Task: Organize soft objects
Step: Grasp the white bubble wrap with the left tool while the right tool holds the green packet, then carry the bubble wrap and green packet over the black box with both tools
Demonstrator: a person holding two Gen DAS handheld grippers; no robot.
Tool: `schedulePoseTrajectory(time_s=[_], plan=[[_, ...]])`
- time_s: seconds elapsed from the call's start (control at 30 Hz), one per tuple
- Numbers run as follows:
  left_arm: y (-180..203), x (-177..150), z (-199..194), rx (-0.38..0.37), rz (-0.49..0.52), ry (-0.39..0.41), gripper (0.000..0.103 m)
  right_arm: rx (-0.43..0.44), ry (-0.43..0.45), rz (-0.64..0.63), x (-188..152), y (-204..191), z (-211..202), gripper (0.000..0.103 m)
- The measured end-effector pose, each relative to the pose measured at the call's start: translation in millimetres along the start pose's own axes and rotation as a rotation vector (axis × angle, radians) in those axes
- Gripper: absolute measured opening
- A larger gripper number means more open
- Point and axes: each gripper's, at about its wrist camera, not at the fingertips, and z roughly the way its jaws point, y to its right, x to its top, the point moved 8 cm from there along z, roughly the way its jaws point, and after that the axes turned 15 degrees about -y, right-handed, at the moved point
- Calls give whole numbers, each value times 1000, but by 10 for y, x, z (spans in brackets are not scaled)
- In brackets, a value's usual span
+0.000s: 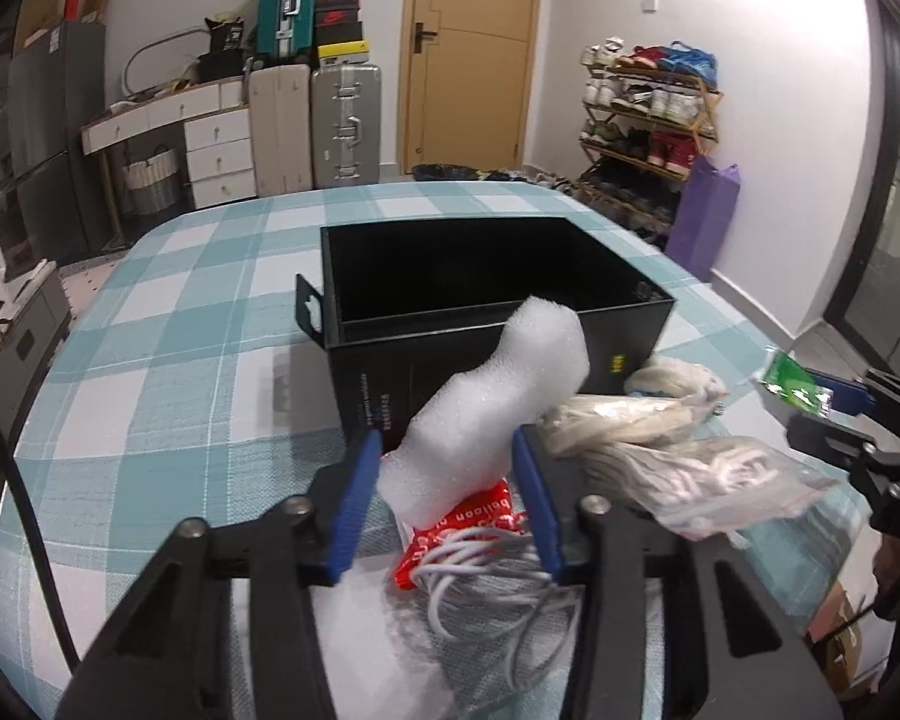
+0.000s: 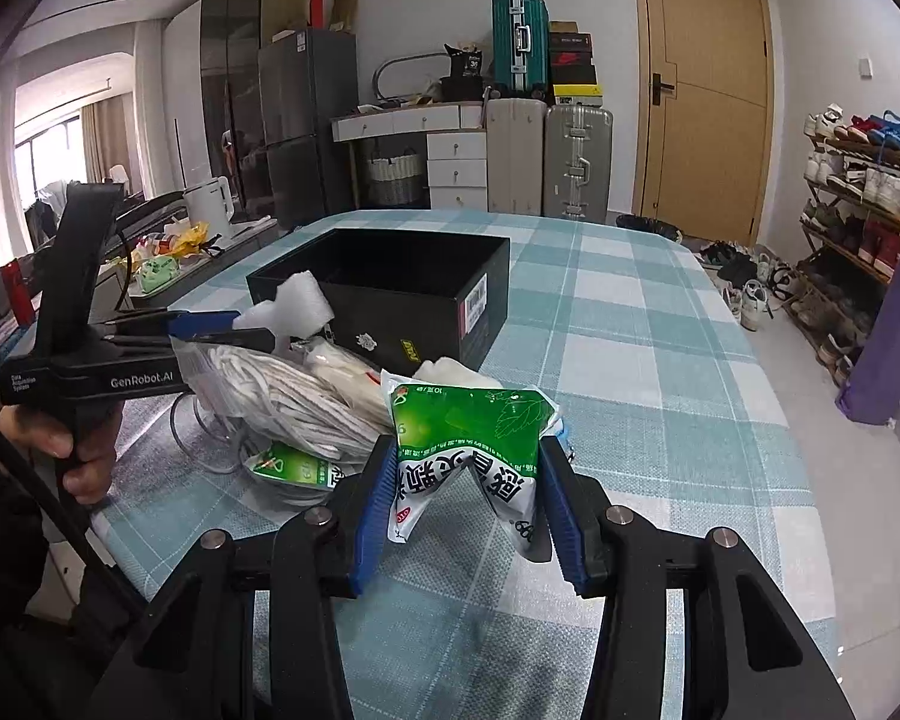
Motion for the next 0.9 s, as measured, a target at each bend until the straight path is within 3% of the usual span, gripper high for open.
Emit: schedulePoseTrajectory(time_s=[0.1,0.27,0.9], plan=[[24,-29,-82,-10,12,18,25,1,6,-4,16,-21,-23,47],[-20,-83,-200,-44,-10,33,16,8,23,-17,61,-73,-59,47],[-176,-11,-495,-51,-65,109,13,26,84,-52,311,-246,-224,47]])
